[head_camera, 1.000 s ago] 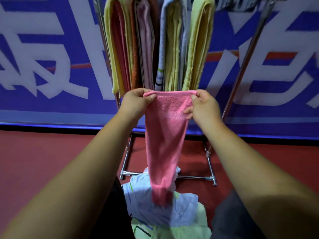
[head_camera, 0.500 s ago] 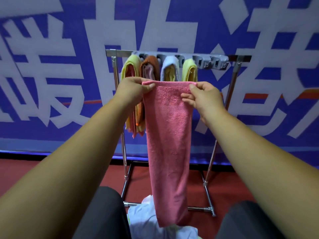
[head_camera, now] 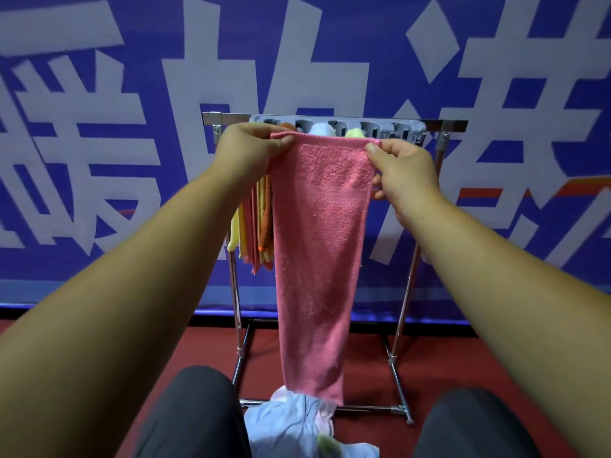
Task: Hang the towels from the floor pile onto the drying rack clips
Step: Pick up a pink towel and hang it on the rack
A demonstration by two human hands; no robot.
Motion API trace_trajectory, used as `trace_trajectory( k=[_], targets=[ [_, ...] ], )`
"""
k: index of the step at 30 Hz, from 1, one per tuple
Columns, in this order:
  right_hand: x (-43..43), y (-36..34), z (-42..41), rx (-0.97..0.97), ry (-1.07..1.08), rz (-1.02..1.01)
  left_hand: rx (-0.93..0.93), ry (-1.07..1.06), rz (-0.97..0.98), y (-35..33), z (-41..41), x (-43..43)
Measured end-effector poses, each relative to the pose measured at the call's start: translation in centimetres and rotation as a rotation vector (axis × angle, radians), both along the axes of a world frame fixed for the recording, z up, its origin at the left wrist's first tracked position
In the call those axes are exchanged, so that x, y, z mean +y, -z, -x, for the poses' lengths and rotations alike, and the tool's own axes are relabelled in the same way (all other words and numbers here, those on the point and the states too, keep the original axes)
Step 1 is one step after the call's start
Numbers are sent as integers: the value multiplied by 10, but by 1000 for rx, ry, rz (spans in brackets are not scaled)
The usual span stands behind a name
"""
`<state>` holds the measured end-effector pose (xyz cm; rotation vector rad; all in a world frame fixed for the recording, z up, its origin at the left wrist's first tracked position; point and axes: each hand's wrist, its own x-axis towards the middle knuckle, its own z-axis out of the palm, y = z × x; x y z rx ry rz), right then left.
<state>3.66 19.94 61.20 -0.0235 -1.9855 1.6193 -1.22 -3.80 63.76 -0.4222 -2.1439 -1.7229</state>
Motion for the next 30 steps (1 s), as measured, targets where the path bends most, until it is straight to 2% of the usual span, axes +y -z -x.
trace_trajectory(
  k=[4,9,13,15,18,22,30],
  targets=[
    [1,5,1,-114,-75,-78,-21,-41,114,6,2,-3],
    [-1,11,5,-93,-89,11,29,-52,99,14,5,-4],
    [-1,15,11,-54,-15,-51,25,-64,69,14,8,-2],
    [-1,15,12,-20,6,-81,89,-80,51,13,8,0],
    [-4,16,11,41,-32,-23,146,-75,-26,10,3,5],
    [-6,17,11,43,-21,-4,87,19,-152,15,1,10],
    [-1,21,9,3,12,-49,214,-14,-67,38,7,12]
  ],
)
